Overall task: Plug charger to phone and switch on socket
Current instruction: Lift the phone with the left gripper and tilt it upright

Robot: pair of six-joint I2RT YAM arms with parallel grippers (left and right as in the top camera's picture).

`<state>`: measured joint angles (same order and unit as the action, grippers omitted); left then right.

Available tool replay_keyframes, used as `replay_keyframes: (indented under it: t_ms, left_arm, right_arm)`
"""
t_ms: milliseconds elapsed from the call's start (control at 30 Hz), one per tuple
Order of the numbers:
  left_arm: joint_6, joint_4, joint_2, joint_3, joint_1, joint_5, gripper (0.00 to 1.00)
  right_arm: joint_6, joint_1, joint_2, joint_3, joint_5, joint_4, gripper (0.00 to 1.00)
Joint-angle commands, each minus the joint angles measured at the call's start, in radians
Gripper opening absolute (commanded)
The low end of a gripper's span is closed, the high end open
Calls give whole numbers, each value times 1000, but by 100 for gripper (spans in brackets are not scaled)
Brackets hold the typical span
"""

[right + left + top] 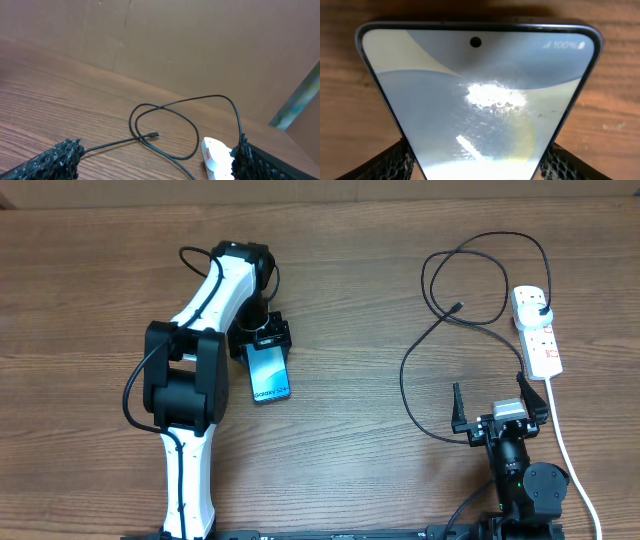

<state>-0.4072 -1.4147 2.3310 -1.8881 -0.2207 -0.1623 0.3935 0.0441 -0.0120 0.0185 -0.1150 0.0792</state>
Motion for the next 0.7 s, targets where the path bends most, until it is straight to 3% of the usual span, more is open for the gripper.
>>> replay_keyframes:
  t_ms: [0, 133, 333, 667]
  left_arm:
    - [27, -42, 10, -63, 11, -23, 54]
    - [43, -101, 10, -99, 11, -58, 53]
    - [141, -152, 10, -119, 11, -257, 52]
    - [196, -240, 10, -119, 11, -468, 51]
  right_arm:
    - [0, 2, 9, -11, 9, -5, 100]
    - [0, 2, 9, -11, 9, -5, 100]
    - [0, 2, 9, -11, 8, -5, 100]
    - [0, 2, 9, -11, 9, -5, 100]
